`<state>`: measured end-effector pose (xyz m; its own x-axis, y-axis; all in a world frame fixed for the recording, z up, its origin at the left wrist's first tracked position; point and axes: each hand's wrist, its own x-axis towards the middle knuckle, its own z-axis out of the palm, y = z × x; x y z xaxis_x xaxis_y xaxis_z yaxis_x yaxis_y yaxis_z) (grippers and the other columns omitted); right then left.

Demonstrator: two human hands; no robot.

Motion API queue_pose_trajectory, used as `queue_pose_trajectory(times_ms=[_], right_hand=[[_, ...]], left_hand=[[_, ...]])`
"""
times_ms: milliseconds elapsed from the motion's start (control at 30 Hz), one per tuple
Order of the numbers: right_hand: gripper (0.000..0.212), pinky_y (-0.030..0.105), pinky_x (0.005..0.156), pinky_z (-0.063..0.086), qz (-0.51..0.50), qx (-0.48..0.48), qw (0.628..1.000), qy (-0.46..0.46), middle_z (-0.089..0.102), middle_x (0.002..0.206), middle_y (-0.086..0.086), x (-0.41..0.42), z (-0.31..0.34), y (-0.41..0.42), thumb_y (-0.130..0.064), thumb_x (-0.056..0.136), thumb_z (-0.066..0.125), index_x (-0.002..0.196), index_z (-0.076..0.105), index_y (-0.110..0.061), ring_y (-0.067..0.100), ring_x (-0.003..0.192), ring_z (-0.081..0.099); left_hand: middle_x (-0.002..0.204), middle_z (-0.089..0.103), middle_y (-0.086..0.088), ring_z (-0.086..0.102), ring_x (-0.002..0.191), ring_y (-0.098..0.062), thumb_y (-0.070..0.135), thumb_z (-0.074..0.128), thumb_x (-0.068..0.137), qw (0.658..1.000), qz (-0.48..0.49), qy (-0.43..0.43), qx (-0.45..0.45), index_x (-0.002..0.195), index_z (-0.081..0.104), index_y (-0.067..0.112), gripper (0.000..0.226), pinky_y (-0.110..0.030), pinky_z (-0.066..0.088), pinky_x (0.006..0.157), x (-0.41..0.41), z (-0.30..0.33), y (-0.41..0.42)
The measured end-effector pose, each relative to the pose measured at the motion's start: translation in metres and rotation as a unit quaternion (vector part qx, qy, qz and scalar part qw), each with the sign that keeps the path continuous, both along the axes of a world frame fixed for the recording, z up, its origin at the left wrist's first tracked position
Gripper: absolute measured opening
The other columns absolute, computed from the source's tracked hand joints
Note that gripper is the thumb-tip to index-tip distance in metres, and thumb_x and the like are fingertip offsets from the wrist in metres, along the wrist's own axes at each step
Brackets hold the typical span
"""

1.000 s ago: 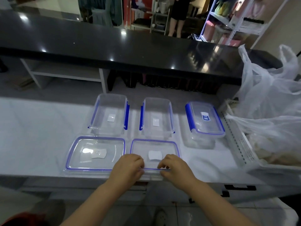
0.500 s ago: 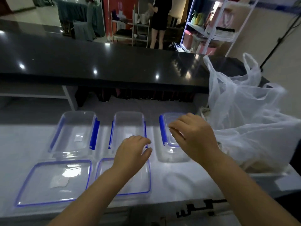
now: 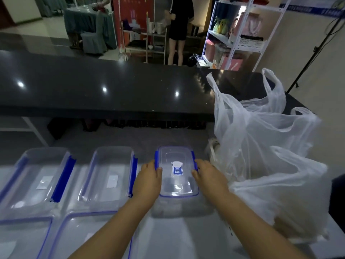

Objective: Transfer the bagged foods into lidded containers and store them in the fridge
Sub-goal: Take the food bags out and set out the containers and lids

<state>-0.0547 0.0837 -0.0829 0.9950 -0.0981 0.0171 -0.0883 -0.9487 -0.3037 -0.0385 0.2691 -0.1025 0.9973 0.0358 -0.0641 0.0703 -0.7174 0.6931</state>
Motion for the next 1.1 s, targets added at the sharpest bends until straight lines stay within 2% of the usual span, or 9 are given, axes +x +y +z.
queue_pose_trajectory(times_ms=[133,267,367,500,733,833,900,1000,1100], right_hand=[[0.031,0.031,0.076,0.041,-0.024,0.092,0.995,0.033,0.058,0.116,0.006,0.009,-0.021,-0.003,-0.036,0.097,0.037,0.121,0.046,-0.019,0.028,0.099,0.057],[0.029,0.030,0.075,0.043,-0.021,0.197,0.979,0.043,0.060,0.109,0.002,0.016,-0.031,-0.002,-0.036,0.097,0.039,0.122,0.046,-0.024,0.023,0.091,0.058],[0.026,0.026,0.072,0.042,-0.015,0.272,0.961,0.041,0.059,0.110,0.002,0.022,-0.038,0.001,-0.032,0.098,0.039,0.122,0.044,-0.023,0.020,0.091,0.058],[0.022,0.007,0.061,0.041,-0.020,0.388,0.921,0.038,0.057,0.108,-0.001,0.027,-0.043,0.007,-0.024,0.100,0.037,0.121,0.041,-0.023,0.008,0.087,0.057],[0.020,0.008,0.066,0.046,-0.019,0.477,0.878,0.040,0.058,0.101,-0.007,0.030,-0.048,0.005,-0.019,0.102,0.031,0.121,0.036,-0.024,0.006,0.089,0.058],[0.019,0.006,0.065,0.046,-0.018,0.483,0.875,0.044,0.058,0.101,-0.009,0.029,-0.048,0.004,-0.019,0.101,0.032,0.118,0.035,-0.026,0.003,0.089,0.057],[0.019,0.004,0.064,0.044,-0.017,0.485,0.873,0.042,0.057,0.101,-0.010,0.029,-0.047,0.004,-0.019,0.101,0.032,0.119,0.035,-0.026,0.002,0.089,0.057],[0.019,0.008,0.069,0.046,-0.018,0.479,0.877,0.033,0.058,0.105,-0.008,0.030,-0.049,0.004,-0.021,0.101,0.032,0.118,0.036,-0.027,0.003,0.094,0.058],[0.021,0.026,0.082,0.051,-0.026,0.478,0.878,0.032,0.059,0.110,-0.004,0.032,-0.055,0.005,-0.023,0.101,0.030,0.121,0.036,-0.028,0.013,0.099,0.060]], left_hand=[[0.106,0.062,-0.003,0.054,0.078,-0.015,0.031,0.035,0.099,0.996,0.049,0.025,-0.071,0.117,0.053,0.015,0.030,-0.028,0.039,0.063,0.012,-0.015,-0.003],[0.104,0.063,-0.007,0.057,0.086,-0.021,0.026,0.035,0.099,0.987,0.089,0.046,-0.125,0.120,0.051,0.012,0.030,-0.032,0.045,0.072,0.018,-0.020,-0.004],[0.092,0.060,-0.005,0.056,0.080,-0.022,0.023,0.034,0.099,0.988,0.109,0.041,-0.098,0.113,0.054,0.012,0.027,-0.032,0.043,0.070,0.022,-0.018,-0.003],[0.081,0.056,-0.004,0.051,0.071,-0.019,0.021,0.032,0.100,0.993,0.115,0.019,-0.022,0.098,0.052,0.012,0.022,-0.030,0.040,0.066,0.026,-0.015,-0.001],[0.076,0.053,-0.006,0.052,0.074,-0.027,0.000,0.036,0.089,0.989,0.138,0.048,0.010,0.085,0.047,0.008,0.015,-0.034,0.041,0.066,0.034,-0.020,0.004],[0.098,0.061,-0.013,0.056,0.084,-0.029,0.005,0.035,0.092,0.991,0.132,0.034,0.013,0.111,0.052,0.009,0.025,-0.038,0.047,0.076,0.033,-0.018,0.004],[0.127,0.052,-0.013,0.050,0.110,-0.030,0.016,0.035,0.097,0.993,0.118,-0.005,0.022,0.136,0.040,0.012,0.040,-0.038,0.042,0.090,0.033,-0.014,0.001],[0.145,0.037,-0.009,0.031,0.132,-0.024,0.031,0.043,0.096,0.994,0.064,-0.058,0.072,0.142,0.034,0.012,0.050,-0.033,0.029,0.105,0.031,-0.013,-0.006],[0.148,0.031,-0.005,0.024,0.135,-0.021,0.037,0.048,0.094,0.997,0.040,-0.035,0.063,0.144,0.027,0.011,0.060,-0.031,0.029,0.106,0.027,-0.021,-0.011]])
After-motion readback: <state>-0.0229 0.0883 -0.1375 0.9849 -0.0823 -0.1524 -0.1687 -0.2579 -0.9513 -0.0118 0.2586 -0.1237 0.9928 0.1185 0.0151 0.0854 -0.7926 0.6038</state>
